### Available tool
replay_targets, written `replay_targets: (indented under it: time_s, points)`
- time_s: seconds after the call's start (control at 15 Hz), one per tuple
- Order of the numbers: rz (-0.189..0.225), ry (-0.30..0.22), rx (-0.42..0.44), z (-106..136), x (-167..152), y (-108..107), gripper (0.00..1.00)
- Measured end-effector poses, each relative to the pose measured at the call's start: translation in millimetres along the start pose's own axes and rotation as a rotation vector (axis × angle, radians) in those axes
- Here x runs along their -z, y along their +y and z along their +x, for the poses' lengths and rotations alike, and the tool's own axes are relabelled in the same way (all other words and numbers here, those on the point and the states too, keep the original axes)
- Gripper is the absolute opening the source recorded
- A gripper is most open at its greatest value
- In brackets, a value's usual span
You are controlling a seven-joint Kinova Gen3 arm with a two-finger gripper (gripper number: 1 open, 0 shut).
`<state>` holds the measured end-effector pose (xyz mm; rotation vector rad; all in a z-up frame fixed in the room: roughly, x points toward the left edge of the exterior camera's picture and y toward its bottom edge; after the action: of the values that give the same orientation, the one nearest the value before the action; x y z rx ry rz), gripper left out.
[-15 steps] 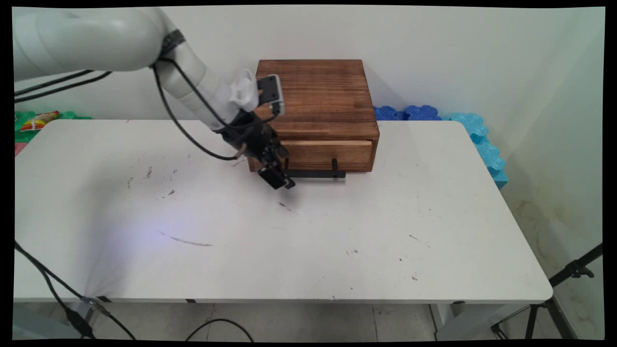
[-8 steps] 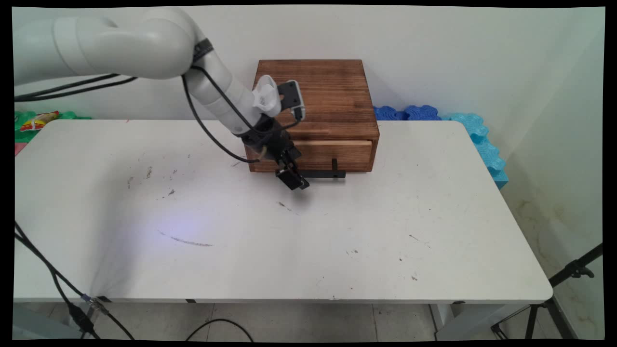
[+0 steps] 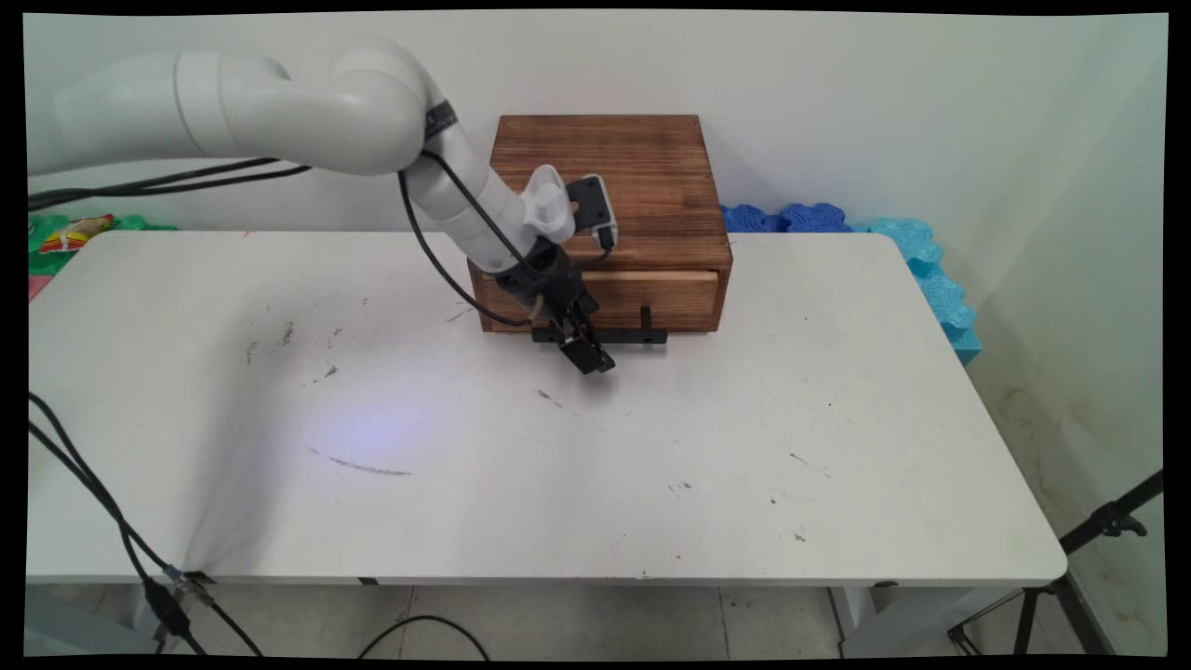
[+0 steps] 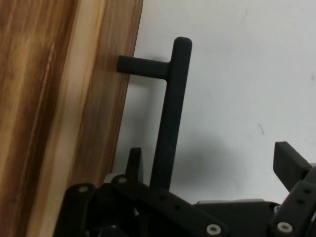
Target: Open the drawer
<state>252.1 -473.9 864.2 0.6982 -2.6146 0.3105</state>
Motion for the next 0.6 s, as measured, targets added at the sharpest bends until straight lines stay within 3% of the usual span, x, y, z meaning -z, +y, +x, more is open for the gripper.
replay_targets:
  time_s: [0.6]
  points:
    - [-0.003,-0.016,-0.023,3.7,-26.3,-1.8,1.0]
